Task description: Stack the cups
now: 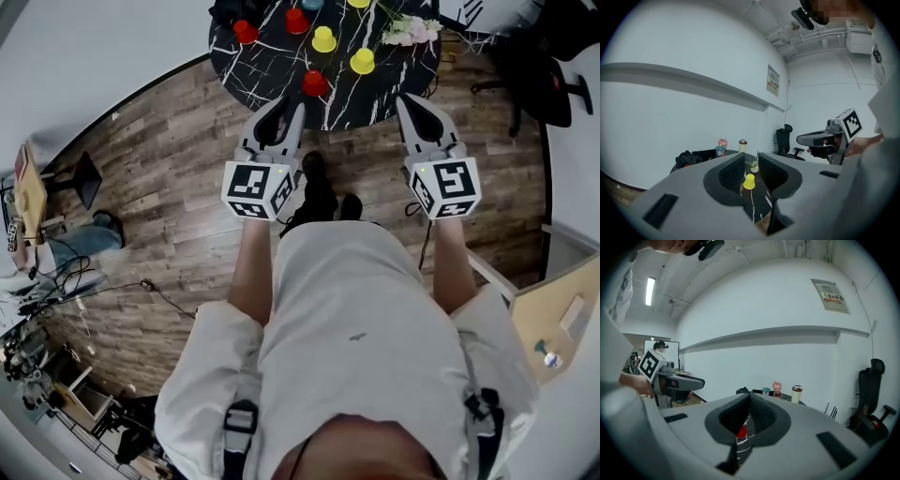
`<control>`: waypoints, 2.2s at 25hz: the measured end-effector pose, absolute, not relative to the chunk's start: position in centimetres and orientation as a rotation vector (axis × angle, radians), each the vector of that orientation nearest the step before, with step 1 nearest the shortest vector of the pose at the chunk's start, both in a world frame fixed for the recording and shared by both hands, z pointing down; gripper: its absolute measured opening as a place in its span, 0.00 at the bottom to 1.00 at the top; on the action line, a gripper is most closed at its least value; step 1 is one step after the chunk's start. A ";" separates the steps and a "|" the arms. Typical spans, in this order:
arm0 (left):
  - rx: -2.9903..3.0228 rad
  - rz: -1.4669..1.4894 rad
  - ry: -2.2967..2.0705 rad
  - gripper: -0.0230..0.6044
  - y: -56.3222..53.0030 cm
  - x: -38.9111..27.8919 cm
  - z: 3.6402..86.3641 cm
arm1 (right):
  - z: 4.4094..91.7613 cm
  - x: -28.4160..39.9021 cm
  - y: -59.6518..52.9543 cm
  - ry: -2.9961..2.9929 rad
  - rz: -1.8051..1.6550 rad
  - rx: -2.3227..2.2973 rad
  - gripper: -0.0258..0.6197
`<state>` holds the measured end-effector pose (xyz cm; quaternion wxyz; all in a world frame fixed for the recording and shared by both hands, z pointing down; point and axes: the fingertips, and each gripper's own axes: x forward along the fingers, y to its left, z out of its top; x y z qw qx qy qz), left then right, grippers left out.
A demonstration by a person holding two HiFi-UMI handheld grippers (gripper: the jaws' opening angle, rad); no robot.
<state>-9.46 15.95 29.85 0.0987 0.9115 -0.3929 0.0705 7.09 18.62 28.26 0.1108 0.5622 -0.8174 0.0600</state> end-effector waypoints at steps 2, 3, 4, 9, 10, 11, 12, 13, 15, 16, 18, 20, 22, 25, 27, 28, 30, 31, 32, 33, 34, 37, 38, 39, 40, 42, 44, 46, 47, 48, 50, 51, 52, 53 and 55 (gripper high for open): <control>2.718 0.230 -1.116 0.20 14.9 -9.1 30.0 | 28.2 7.0 17.5 -2.397 0.175 1.657 0.05; 2.728 0.241 -1.096 0.21 14.4 -9.0 30.0 | 28.1 6.9 17.0 -2.394 0.176 1.660 0.05; 2.735 0.250 -1.080 0.22 13.9 -8.9 30.1 | 28.1 6.8 16.4 -2.391 0.177 1.663 0.05; 2.765 0.270 -1.018 0.25 11.1 -8.6 30.3 | 27.9 6.3 13.7 -2.377 0.176 1.675 0.05; 2.772 0.277 -0.999 0.27 10.6 -8.5 30.4 | 27.8 6.2 13.2 -2.373 0.175 1.680 0.05; 2.779 0.287 -0.981 0.28 10.2 -8.4 30.5 | 27.7 6.1 12.7 -2.369 0.175 1.686 0.05; 2.785 0.296 -0.963 0.29 9.8 -8.3 30.7 | 27.7 6.1 12.2 -2.364 0.177 1.691 0.05; 2.789 0.305 -0.945 0.30 9.4 -8.2 30.9 | 27.7 6.0 11.8 -2.359 0.180 1.697 0.05; 2.793 0.321 -0.911 0.31 8.8 -8.1 31.5 | 27.7 5.8 11.2 -2.347 0.188 1.706 0.05; 2.794 0.330 -0.894 0.32 8.5 -8.0 31.9 | 27.8 5.7 10.9 -2.340 0.192 1.710 0.05; 2.794 0.344 -0.855 0.34 7.9 -7.8 32.7 | 28.0 5.5 10.4 -2.324 0.202 1.717 0.05; 2.790 0.353 -0.816 0.36 7.4 -7.7 33.5 | 28.3 5.3 9.9 -2.304 0.216 1.725 0.05; 2.785 0.373 -0.781 0.37 7.0 -7.7 34.4 | 28.7 5.2 9.4 -2.284 0.231 1.735 0.05; 2.784 0.414 -0.735 0.38 6.3 -7.8 36.0 | 29.3 4.9 8.8 -2.253 0.255 1.749 0.05; 2.786 0.448 -0.703 0.39 6.1 -8.0 37.1 | 29.8 4.5 8.6 -2.236 0.276 1.758 0.05; 2.788 0.463 -0.688 0.40 6.0 -8.0 37.6 | 30.1 4.3 8.5 -2.230 0.286 1.762 0.05; 2.792 0.485 -0.660 0.41 5.8 -8.1 38.5 | 30.7 3.9 8.3 -2.220 0.306 1.768 0.05; 2.792 0.495 -0.647 0.41 5.7 -8.1 38.8 | 30.9 3.8 8.2 -2.214 0.313 1.771 0.05; 2.792 0.505 -0.636 0.42 5.6 -8.1 39.2 | 31.1 3.7 8.1 -2.208 0.320 1.773 0.05; 2.790 0.518 -0.626 0.42 5.5 -8.1 39.7 | 31.2 3.5 8.0 -2.202 0.326 1.775 0.05; 2.788 0.537 -0.618 0.42 5.4 -8.2 40.2 | 31.4 3.4 8.0 -2.196 0.335 1.777 0.05; 2.788 0.615 -0.588 0.44 5.6 -8.3 41.9 | 31.9 3.0 8.1 -2.180 0.366 1.777 0.05; 2.790 0.638 -0.574 0.44 5.7 -8.2 42.4 | 32.1 3.0 7.9 -2.175 0.371 1.777 0.05; 2.792 0.657 -0.561 0.44 5.7 -8.0 42.9 | 32.2 3.0 7.8 -2.170 0.374 1.777 0.05; 2.793 0.672 -0.552 0.44 5.7 -7.8 43.4 | 32.3 3.1 7.6 -2.166 0.377 1.778 0.05; 2.787 0.695 -0.549 0.44 5.6 -7.6 44.6 | 32.6 3.0 7.4 -2.160 0.385 1.775 0.05; 2.769 0.710 -0.556 0.44 5.5 -7.5 45.7 | 32.9 3.1 7.2 -2.155 0.396 1.770 0.05; 2.756 0.737 -0.558 0.44 5.4 -7.2 46.7 | 33.1 3.3 7.1 -2.151 0.408 1.764 0.05; 2.753 0.754 -0.555 0.44 5.3 -7.0 47.2 | 33.2 3.4 7.0 -2.150 0.413 1.760 0.05; 2.751 0.769 -0.552 0.44 5.2 -6.8 47.7 | 33.4 3.6 6.9 -2.149 0.418 1.756 0.05; 2.743 0.784 -0.549 0.44 5.0 -6.5 48.6 | 33.7 3.8 6.9 -2.148 0.429 1.751 0.05; 2.735 0.787 -0.553 0.44 4.9 -6.4 49.0 | 33.9 3.9 6.8 -2.147 0.436 1.748 0.05; 2.724 0.791 -0.558 0.44 4.8 -6.4 49.5 | 34.1 3.8 6.8 -2.147 0.444 1.745 0.05; 2.712 0.798 -0.562 0.44 4.8 -6.3 50.1 | 34.3 3.8 6.7 -2.147 0.451 1.740 0.05; 2.696 0.817 -0.557 0.44 4.7 -6.1 51.1 | 34.5 3.7 6.6 -2.149 0.458 1.733 0.05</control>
